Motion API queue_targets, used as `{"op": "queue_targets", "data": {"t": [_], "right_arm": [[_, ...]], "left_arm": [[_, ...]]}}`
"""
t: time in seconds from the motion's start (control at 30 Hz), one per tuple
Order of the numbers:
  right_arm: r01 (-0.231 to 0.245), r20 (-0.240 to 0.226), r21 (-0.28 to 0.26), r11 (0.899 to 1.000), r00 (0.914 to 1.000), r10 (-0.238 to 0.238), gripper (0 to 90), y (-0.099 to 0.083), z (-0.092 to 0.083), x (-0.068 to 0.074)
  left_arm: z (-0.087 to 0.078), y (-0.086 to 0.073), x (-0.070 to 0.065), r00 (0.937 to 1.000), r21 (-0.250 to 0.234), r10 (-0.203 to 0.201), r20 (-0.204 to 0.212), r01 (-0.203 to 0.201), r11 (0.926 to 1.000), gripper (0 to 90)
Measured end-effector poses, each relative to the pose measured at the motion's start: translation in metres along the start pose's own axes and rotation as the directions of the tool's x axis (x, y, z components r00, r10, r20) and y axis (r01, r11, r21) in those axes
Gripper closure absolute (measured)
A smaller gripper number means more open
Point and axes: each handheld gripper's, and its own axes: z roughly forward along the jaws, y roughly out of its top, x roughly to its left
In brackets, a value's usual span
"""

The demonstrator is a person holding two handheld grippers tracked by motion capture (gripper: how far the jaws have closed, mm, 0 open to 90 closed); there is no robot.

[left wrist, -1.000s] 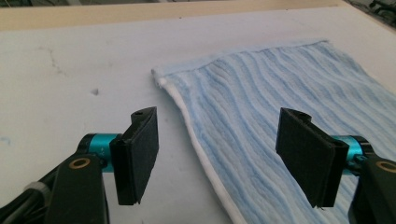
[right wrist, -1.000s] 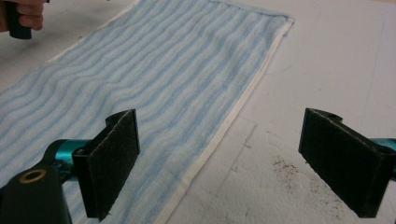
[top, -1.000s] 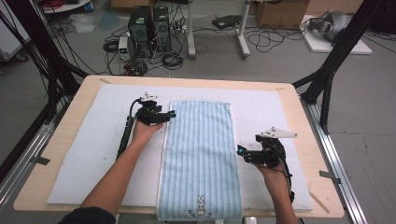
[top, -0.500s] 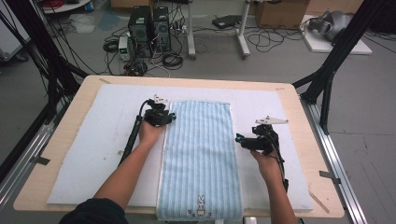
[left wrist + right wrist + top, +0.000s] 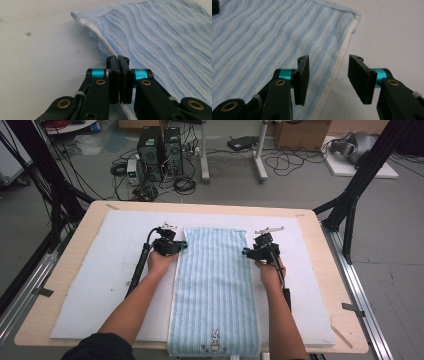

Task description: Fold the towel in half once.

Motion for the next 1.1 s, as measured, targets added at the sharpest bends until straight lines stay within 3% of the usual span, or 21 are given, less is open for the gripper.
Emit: {"op": "queue_targets", "data": {"t": [0.2,0.33,0.5,0.57,0.63,0.7,0.8,1.1], "right_arm": [[0.0,0.013,0.015,1.0,0.9999,0.0,47.5,0.002,0.014,0.001],[-0.043,0.008,0.026,0.999,0.9991,0.043,50.7,-0.001,0.02,-0.003],[-0.033,0.021,0.023,0.999,0.9992,0.033,62.5,-0.001,0.02,-0.002],[-0.039,0.022,0.026,0.999,0.999,0.038,73.6,-0.001,0.019,-0.002],[-0.051,-0.008,0.026,0.998,0.9987,0.051,84.1,-0.002,0.019,-0.002],[-0.027,0.001,0.028,0.999,0.9996,0.027,85.5,-0.001,0.019,0.001],[-0.009,-0.003,0.016,1.0,1.0,0.009,85.8,0.0,0.014,0.004],[-0.023,-0.057,-0.065,0.998,0.9982,0.019,85.6,-0.013,-0.016,0.009]], "left_arm": [[0.0,0.0,0.0,1.0,-0.001,-0.005,0.003,0.005,1.0,87.6],[0.0,-0.001,-0.001,0.9999,0.003,-0.001,0.012,0.001,1.0,87.7],[0.0,-0.001,-0.002,0.9999,0.0,-0.005,0.012,0.005,1.0,87.8],[-0.001,-0.001,-0.002,0.9998,-0.003,-0.014,0.012,0.014,0.9999,87.8],[-0.003,-0.001,-0.001,0.9996,-0.013,-0.022,0.017,0.023,0.9997,87.8],[-0.006,-0.001,0.0,0.9993,-0.033,-0.033,0.02,0.033,0.9989,87.8],[-0.014,-0.001,0.003,0.9967,-0.078,-0.065,0.049,0.068,0.9946,87.8],[-0.041,-0.003,-0.006,0.9953,-0.135,-0.042,0.087,0.054,0.9894,87.8]]}}
